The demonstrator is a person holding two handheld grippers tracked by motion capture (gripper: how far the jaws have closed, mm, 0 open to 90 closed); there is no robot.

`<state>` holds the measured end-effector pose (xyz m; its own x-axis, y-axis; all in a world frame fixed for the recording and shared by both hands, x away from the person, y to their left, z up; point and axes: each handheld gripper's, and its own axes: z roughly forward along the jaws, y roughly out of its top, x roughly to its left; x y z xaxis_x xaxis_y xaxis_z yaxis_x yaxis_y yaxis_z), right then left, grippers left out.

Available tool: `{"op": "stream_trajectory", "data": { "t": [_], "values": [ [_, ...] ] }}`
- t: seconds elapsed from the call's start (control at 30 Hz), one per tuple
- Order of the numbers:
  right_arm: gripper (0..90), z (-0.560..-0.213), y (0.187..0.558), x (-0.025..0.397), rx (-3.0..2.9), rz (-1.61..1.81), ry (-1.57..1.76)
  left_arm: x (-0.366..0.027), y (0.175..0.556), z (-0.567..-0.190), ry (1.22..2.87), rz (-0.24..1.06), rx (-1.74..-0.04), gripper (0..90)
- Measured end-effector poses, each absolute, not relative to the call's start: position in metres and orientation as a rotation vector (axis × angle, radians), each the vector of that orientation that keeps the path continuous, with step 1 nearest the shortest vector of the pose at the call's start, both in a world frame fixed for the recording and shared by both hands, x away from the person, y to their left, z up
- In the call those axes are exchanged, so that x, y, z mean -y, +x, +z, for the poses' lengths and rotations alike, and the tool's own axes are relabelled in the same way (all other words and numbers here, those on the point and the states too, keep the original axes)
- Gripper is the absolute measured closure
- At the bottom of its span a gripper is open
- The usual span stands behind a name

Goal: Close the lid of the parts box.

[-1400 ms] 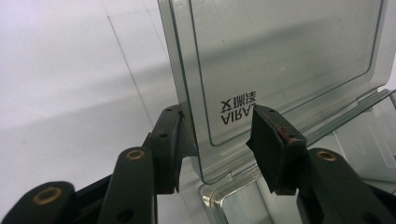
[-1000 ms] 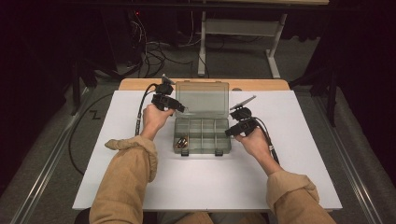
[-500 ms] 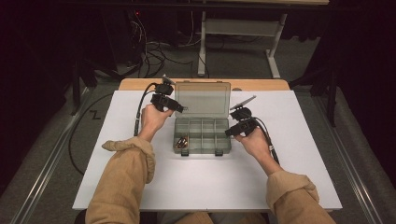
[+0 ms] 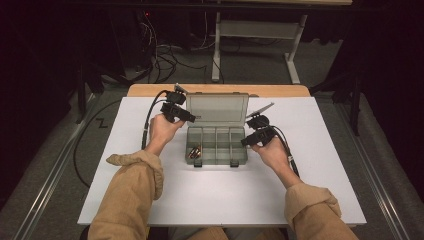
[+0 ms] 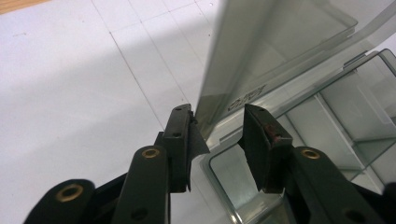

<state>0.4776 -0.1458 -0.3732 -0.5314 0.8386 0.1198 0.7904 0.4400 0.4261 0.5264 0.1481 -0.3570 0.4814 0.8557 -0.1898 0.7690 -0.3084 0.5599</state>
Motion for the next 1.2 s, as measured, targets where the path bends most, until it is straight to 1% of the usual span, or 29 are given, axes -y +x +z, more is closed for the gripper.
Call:
{"op": "stream_trajectory", "data": {
  "t": [0.07,0.5,0.87,1.03,1.13,1.2],
  "values": [
    [73.5,-0.373,0.477,0.146,-2.571,0.669,1.457,-0.148,0.524,-0.358,2.143,0.204,-1.311,64.3],
    [73.3,-0.374,0.475,0.147,-2.561,0.689,1.445,-0.153,0.512,-0.363,2.135,0.196,-1.294,65.5],
    [73.6,-0.38,0.466,0.149,-2.522,0.744,1.337,-0.15,0.51,-0.362,2.158,0.223,-1.287,65.4],
    [69.3,-0.379,0.464,0.146,-2.536,0.733,1.288,-0.151,0.51,-0.362,2.153,0.223,-1.285,65.3],
    [69.5,-0.377,0.462,0.146,-2.544,0.73,1.279,-0.151,0.509,-0.361,2.163,0.225,-1.275,64.9],
    [71.5,-0.373,0.46,0.147,-2.542,0.739,1.265,-0.151,0.508,-0.36,2.165,0.227,-1.27,64.8]
  ]
}}
